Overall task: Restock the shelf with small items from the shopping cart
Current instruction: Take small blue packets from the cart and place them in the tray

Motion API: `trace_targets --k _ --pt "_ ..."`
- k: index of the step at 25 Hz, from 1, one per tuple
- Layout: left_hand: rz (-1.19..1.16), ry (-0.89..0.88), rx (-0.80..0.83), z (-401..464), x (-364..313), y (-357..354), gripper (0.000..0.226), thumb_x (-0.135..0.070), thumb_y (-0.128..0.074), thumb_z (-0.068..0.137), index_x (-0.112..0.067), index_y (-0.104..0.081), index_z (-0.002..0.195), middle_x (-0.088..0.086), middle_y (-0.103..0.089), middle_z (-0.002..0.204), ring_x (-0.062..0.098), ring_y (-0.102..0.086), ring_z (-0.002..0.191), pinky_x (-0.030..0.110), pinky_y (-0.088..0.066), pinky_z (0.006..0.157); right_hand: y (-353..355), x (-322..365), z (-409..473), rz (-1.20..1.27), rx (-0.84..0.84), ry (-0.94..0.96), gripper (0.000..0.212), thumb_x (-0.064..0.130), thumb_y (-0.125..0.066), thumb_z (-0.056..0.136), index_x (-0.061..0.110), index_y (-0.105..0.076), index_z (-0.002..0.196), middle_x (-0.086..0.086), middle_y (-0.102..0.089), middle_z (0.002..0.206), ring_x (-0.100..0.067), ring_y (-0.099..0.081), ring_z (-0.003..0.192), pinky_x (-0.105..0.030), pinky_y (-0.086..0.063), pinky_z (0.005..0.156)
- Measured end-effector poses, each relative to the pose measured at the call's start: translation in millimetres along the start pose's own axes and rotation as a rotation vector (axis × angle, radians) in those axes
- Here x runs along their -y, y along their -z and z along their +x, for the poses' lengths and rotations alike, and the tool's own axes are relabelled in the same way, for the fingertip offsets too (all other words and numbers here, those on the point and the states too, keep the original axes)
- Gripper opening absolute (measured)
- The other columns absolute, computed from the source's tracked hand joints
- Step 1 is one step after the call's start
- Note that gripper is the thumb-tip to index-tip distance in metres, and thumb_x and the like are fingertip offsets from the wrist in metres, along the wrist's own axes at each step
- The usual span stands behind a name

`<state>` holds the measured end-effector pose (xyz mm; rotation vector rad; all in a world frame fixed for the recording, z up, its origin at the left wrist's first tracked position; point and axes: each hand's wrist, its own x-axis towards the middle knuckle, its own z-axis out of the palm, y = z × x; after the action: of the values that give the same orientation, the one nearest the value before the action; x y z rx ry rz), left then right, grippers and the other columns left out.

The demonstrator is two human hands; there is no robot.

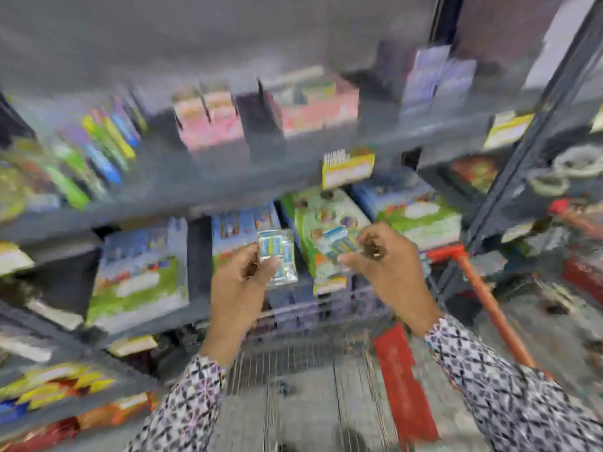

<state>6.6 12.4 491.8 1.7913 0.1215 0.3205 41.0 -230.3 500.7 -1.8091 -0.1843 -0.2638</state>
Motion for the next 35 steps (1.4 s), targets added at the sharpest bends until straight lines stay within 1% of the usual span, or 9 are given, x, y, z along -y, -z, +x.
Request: trace_targets --k 3,9,15,18,22,25,29,32,35 --pt "-0.034 -0.175 0.014 61.1 -91.6 3.9 0.019 -0.03 -0.078 0.088 -0.028 -0.081 0.107 0.002 -0.085 0.098 0.017 -0.072 0.083 0.038 -0.062 0.078 23.3 71.1 69.5 -0.03 -0.127 0.139 0.039 0.019 -0.094 0.066 0.026 -0.058 0.08 -0.012 -0.064 0.072 -0.015 -0.052 0.063 -0.016 -0.042 0.056" --pt "0.093 -0.147 -0.055 192.8 -178.1 -25.1 0.017 -0.031 -0.087 0.069 -0.042 -0.076 0.075 -0.001 -0.078 0.076 0.029 -0.079 0.079 0.044 -0.065 0.081 45.5 129.2 213.7 -0.223 -0.165 0.155 0.036 0.026 -0.093 0.067 0.022 -0.063 0.085 0.001 -0.063 0.074 -0.021 -0.059 0.071 -0.033 -0.045 0.065" --pt "0.178 0.101 -0.022 298.8 -157.2 -55.4 0.032 -0.033 -0.093 0.06 -0.014 -0.081 0.082 0.008 -0.083 0.082 0.025 -0.081 0.072 0.056 -0.068 0.078 27.4 118.6 327.4 -0.568 0.183 0.011 0.028 0.035 -0.084 0.069 0.007 -0.081 0.073 -0.015 -0.075 0.07 -0.027 -0.076 0.076 -0.039 -0.061 0.072" --pt "0.51 -0.109 -0.172 268.8 -175.4 -53.2 0.029 -0.039 -0.082 0.08 -0.012 -0.081 0.091 0.007 -0.082 0.079 0.021 -0.075 0.069 0.043 -0.065 0.073 22.3 107.2 338.1 -0.667 0.254 0.066 0.027 0.041 -0.08 0.071 0.015 -0.082 0.078 -0.011 -0.078 0.079 -0.026 -0.076 0.083 -0.035 -0.059 0.075" --pt "0.957 -0.391 0.034 250.6 -182.8 -46.4 0.028 -0.031 -0.056 0.1 -0.02 -0.077 0.115 0.009 -0.081 0.112 0.033 -0.073 0.11 0.041 -0.057 0.091 29.6 89.5 318.5 -0.797 0.205 0.438 0.019 0.033 -0.066 0.089 0.025 -0.081 0.098 -0.006 -0.076 0.102 -0.034 -0.069 0.097 -0.042 -0.056 0.086" --pt "1.158 -0.245 0.469 246.1 -178.6 -58.5 0.064 -0.052 -0.028 0.11 -0.017 -0.034 0.163 0.003 -0.028 0.174 0.024 -0.018 0.163 0.053 -0.017 0.132 32.7 94.7 298.8 -0.862 0.42 0.545 0.029 0.027 -0.052 0.098 0.016 -0.071 0.117 -0.004 -0.07 0.129 -0.03 -0.064 0.118 -0.044 -0.05 0.1" --pt "1.188 -0.221 0.464 249.4 -165.8 -60.3 0.066 -0.05 -0.02 0.11 -0.016 -0.019 0.167 -0.002 -0.012 0.178 0.016 -0.008 0.165 0.054 -0.008 0.133 37.1 93.6 301.2 -0.899 0.647 0.492 0.044 0.045 -0.043 0.103 0.03 -0.05 0.144 0.003 -0.055 0.151 -0.023 -0.048 0.139 -0.048 -0.021 0.122" --pt "1.102 -0.299 0.362 253.8 -167.4 -54.0 0.05 -0.043 -0.032 0.111 -0.02 -0.063 0.143 0.005 -0.059 0.155 0.024 -0.052 0.146 0.048 -0.04 0.121 46.3 85.0 330.4 -0.944 0.674 0.452 0.039 0.049 -0.036 0.105 0.035 -0.061 0.131 0.008 -0.061 0.144 -0.017 -0.053 0.137 -0.064 -0.005 0.124" --pt "0.987 -0.353 0.236 258.8 -169.7 -53.7 0.039 -0.038 -0.048 0.107 -0.02 -0.066 0.077 -0.004 -0.069 0.071 0.03 -0.073 0.082 0.038 -0.056 0.079 41.1 86.5 339.0 -0.931 0.601 0.526 0.029 0.033 -0.048 0.101 0.026 -0.075 0.111 0.01 -0.075 0.119 -0.016 -0.067 0.112 -0.06 -0.022 0.122"
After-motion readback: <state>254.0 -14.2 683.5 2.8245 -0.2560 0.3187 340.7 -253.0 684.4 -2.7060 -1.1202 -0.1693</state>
